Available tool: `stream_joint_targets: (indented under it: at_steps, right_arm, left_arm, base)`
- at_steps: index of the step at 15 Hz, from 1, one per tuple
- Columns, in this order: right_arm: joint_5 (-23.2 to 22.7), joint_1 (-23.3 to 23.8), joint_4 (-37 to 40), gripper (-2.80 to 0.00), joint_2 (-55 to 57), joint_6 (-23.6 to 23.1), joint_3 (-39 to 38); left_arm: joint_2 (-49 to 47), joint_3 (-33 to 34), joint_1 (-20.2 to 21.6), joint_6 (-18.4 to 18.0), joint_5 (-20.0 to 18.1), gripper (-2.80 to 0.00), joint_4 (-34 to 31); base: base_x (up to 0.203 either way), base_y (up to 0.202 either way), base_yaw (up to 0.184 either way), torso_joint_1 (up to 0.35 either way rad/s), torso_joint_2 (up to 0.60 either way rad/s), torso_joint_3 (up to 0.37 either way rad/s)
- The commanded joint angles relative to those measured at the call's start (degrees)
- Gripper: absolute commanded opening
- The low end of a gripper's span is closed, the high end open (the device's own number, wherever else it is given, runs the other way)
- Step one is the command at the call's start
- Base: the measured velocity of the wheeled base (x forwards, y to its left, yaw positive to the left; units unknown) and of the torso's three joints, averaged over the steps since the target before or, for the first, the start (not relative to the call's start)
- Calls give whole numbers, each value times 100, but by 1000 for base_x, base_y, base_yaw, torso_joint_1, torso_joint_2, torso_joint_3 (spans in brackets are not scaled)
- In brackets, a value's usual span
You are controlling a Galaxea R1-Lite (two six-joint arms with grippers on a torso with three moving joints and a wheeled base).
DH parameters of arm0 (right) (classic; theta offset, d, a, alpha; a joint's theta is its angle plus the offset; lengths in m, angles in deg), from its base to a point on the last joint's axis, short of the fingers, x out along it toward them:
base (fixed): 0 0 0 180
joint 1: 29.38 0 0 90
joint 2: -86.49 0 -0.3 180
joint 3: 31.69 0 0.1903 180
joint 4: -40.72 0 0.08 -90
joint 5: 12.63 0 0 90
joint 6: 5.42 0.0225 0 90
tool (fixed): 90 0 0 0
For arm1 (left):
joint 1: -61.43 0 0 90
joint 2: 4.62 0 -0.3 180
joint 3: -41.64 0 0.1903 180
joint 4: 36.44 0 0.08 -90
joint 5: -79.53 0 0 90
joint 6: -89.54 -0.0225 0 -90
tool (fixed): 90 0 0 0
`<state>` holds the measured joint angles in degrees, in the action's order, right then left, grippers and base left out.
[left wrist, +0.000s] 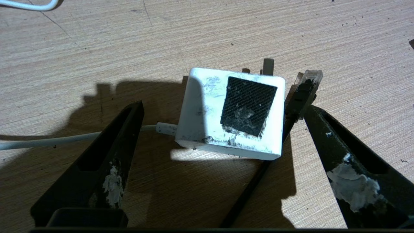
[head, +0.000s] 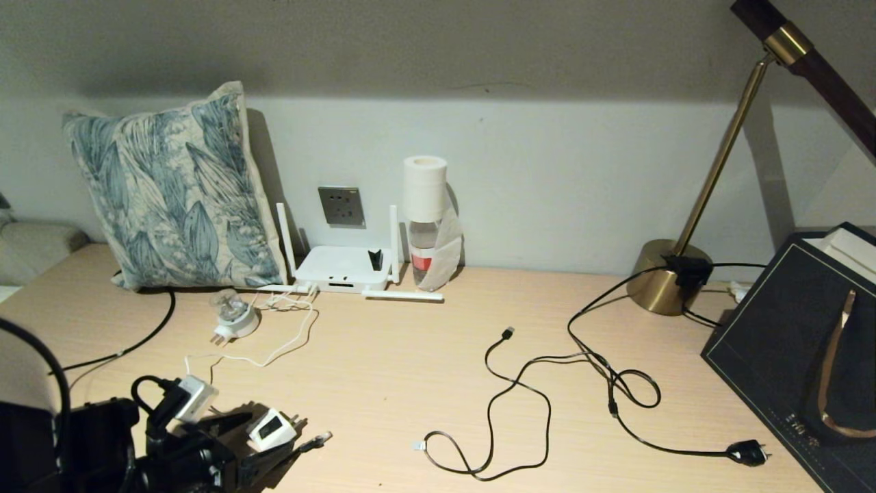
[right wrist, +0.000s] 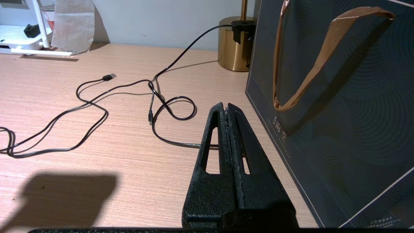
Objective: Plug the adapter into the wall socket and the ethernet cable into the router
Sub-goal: Align plug and socket
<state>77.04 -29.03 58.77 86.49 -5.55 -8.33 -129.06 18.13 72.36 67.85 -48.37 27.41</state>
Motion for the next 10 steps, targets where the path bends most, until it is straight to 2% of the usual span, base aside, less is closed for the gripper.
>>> stream_joint_targets:
  at_steps: [1,10]
  right_arm:
    - [-2,0,-5,-280,9,-4,-202]
    - [-2,0,-5,-280,9,-4,-202]
  left_arm:
    - [-45,58,41,-11,-24,0,45]
    - [75,58,41,-247,2,0,45]
  base:
    - [0,0,0,0,0,0]
    - [0,0,0,0,0,0]
